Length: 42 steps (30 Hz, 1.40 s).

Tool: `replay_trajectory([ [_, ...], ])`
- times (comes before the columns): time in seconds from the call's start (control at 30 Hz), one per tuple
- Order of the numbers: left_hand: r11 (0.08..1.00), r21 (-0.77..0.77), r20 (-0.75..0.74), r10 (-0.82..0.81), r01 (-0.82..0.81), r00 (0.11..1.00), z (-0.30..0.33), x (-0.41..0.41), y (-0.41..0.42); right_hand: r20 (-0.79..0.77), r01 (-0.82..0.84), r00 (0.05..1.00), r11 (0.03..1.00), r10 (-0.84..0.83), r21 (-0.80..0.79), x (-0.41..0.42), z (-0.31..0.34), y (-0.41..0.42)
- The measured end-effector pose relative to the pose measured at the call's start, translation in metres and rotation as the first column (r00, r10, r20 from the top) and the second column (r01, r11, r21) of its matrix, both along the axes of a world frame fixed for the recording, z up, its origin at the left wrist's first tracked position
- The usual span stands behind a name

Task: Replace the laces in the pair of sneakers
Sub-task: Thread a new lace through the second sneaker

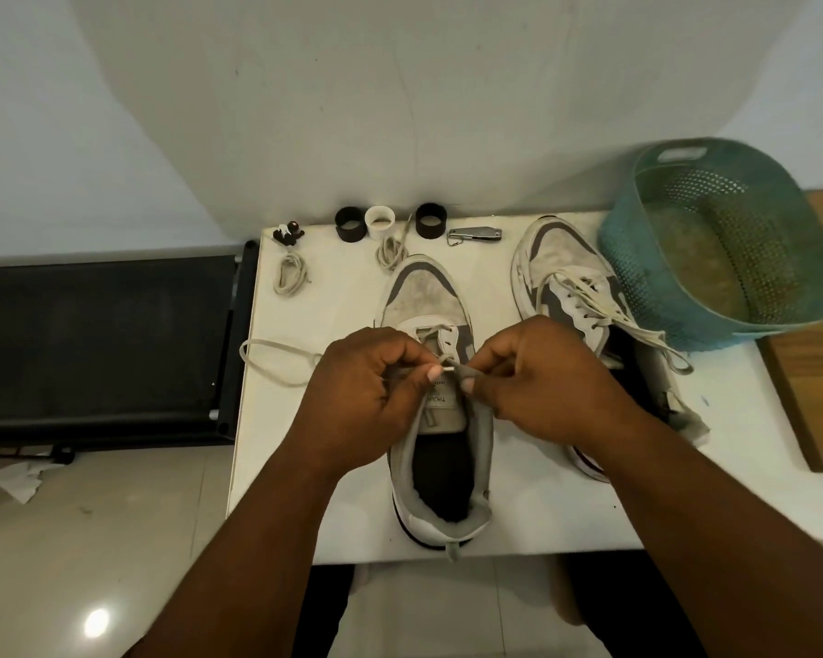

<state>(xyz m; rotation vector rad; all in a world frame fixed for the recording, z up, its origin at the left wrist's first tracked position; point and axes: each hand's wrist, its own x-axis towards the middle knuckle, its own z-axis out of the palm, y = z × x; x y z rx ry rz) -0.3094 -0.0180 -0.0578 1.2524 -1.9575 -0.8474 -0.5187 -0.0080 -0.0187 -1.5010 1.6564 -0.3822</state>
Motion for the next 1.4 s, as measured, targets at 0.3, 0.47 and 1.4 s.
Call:
replay_trajectory([
  [0.3, 0.996, -0.087, 0.112, 0.014, -0.005, 0.994, -0.002, -0.018, 0.008, 0.335, 0.146, 0.910, 0.946, -0.242, 0.289, -0.003, -0.004, 0.003],
  [0.47, 0.992, -0.125, 0.235, 0.016, 0.014, 0.972, 0.005, -0.019, 0.008, 0.355, 0.183, 0.897, 0.954, -0.261, 0.239, 0.001, -0.003, 0.008],
  [1.4, 0.996, 0.008, 0.147, 0.086, -0.088, 0.985, 0.000, 0.000, 0.010, 0.362, 0.483, 0.831, 0.871, -0.423, -0.093, 0.015, -0.028, 0.004],
])
